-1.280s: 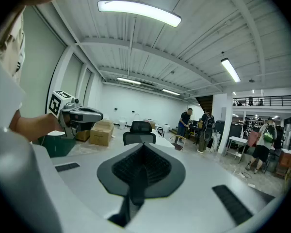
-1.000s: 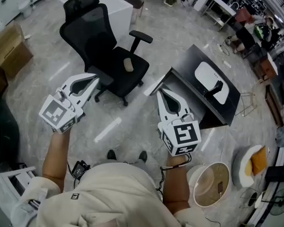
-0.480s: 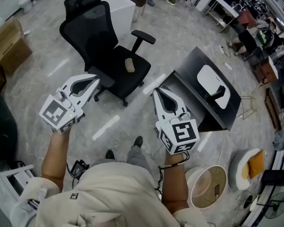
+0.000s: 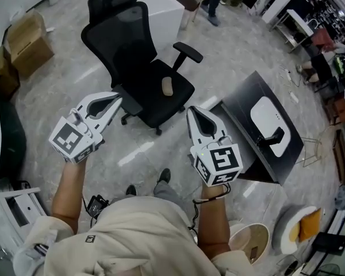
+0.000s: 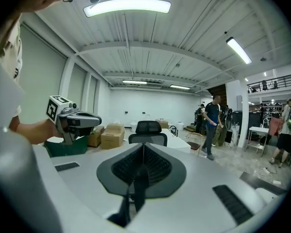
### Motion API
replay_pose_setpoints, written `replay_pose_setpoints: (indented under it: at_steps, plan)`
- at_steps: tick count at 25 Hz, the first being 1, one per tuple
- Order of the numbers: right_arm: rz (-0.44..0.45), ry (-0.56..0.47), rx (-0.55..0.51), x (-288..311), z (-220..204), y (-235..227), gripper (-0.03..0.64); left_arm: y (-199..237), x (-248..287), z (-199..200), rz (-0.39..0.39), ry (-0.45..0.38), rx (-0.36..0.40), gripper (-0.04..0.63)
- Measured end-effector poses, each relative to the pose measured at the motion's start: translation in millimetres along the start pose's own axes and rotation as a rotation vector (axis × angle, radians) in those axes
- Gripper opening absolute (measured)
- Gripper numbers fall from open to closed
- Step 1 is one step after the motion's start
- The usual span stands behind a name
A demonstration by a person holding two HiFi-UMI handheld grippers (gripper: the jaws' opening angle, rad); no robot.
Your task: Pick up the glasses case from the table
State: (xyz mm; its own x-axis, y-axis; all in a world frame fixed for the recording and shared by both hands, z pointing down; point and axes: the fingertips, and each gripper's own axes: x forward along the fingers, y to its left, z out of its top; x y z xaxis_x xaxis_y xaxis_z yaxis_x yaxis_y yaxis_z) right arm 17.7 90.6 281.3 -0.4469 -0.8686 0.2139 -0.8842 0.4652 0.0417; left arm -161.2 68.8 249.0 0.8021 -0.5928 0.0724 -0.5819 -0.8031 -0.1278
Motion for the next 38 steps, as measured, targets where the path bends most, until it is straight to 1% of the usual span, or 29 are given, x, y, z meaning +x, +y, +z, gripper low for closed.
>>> replay_pose_setpoints:
  at_steps: [6, 17, 22, 27, 32, 35, 38]
  plan:
    - [0.063, -0.004, 0.002, 23, -1, -45, 0.025, 2, 38, -3, 0.066, 0.053, -0.009, 0.014]
    - [0.142, -0.009, 0.005, 45, -5, -99, 0.023, 0, 84, 0, 0.127, 0.075, 0.007, 0.014]
    - [0.169, -0.008, -0.002, 50, -10, -118, 0.023, -6, 99, -3, 0.158, 0.125, 0.002, 0.014]
    - [0.174, -0.012, 0.015, 53, -14, -135, 0.024, -9, 115, -2, 0.155, 0.114, 0.014, 0.014]
    - [0.144, -0.005, 0.032, 57, -21, -154, 0.023, -4, 134, -6, 0.134, 0.115, 0.011, 0.014]
    - [0.110, 0.006, 0.039, 61, -24, -165, 0.024, 4, 150, -11, 0.098, 0.109, 0.004, 0.014]
    - [0.058, 0.018, 0.040, 65, -24, -181, 0.023, 14, 174, -17, 0.043, 0.094, -0.001, 0.014]
